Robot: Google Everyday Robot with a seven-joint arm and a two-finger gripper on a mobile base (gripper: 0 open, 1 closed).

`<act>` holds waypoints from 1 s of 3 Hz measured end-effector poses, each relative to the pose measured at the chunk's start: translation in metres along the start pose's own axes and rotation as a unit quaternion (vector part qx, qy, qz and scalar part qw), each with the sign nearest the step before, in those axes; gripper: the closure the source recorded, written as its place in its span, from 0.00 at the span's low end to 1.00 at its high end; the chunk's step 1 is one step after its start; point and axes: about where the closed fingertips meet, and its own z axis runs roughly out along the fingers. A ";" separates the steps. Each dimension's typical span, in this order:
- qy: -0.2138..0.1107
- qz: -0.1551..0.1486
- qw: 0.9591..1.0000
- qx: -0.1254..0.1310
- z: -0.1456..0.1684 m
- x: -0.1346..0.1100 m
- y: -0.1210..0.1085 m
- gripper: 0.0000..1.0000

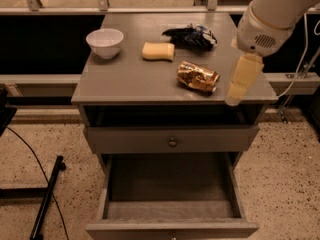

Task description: Place orange can into middle drawer

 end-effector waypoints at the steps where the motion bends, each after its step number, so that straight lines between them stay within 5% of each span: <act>1: -0.012 0.008 1.000 -0.009 0.028 -0.013 -0.031 0.00; 3: -0.012 0.027 0.999 -0.041 0.083 -0.031 -0.052 0.00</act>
Offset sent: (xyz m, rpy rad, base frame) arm 0.0877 0.0205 -0.0550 0.0457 0.0703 -0.0373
